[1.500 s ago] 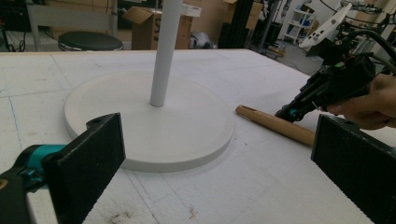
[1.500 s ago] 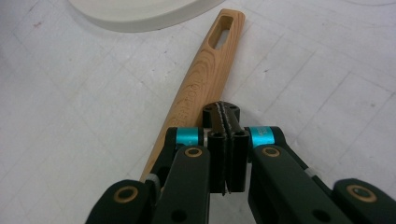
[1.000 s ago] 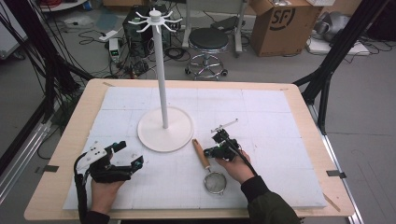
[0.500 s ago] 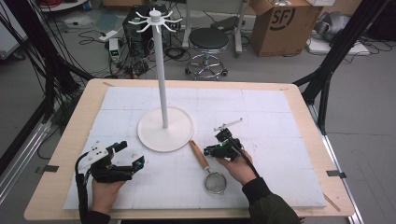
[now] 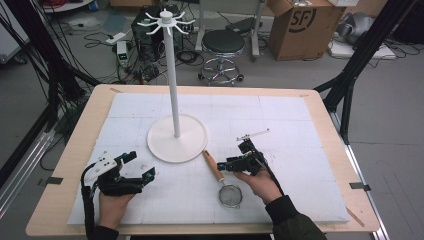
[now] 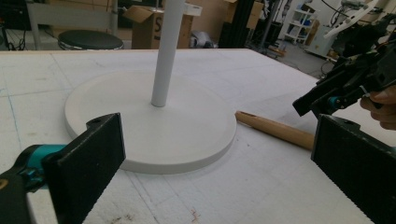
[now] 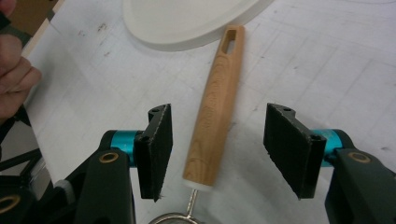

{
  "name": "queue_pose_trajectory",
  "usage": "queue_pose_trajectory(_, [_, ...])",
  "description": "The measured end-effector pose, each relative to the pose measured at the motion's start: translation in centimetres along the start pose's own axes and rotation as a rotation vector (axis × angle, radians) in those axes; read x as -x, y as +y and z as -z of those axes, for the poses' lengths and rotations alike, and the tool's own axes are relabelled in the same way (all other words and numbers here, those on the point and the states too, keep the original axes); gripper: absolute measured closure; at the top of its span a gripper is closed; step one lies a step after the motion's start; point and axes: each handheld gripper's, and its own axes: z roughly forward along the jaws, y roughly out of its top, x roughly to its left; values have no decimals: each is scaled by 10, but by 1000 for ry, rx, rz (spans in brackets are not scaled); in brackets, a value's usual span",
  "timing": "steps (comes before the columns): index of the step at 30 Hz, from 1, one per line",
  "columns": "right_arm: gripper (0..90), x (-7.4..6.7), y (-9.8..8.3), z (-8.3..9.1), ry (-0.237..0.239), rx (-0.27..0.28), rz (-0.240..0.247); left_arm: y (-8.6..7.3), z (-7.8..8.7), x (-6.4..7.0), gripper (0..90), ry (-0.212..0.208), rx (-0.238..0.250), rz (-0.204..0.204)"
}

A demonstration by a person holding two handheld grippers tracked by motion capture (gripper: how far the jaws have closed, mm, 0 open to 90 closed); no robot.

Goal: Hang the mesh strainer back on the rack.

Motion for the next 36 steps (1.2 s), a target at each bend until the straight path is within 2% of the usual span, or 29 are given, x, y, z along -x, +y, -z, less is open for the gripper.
queue_pose_trajectory(8, [442, -6, -2, -9, 19, -42, 7, 0, 0, 1, 34, -1, 5, 6])
queue_pose_trajectory(16, [474, -14, -5, -19, 0, -82, 11, 0, 1, 1, 34, -1, 7, 7])
queue_pose_trajectory(30, [495, -22, -7, -27, -71, -113, 44, 1, 3, 1, 34, -4, 19, 13])
queue_pose_trajectory(32, [503, -24, -7, -28, -88, -116, 59, 1, 3, 1, 34, -6, 15, 10])
queue_pose_trajectory(35, [569, -28, -7, -30, -142, -122, 92, 1, 2, 1, 34, -6, 13, 8])
queue_pose_trajectory(36, [569, -28, -7, -30, -142, -122, 92, 1, 2, 1, 34, -7, 13, 9])
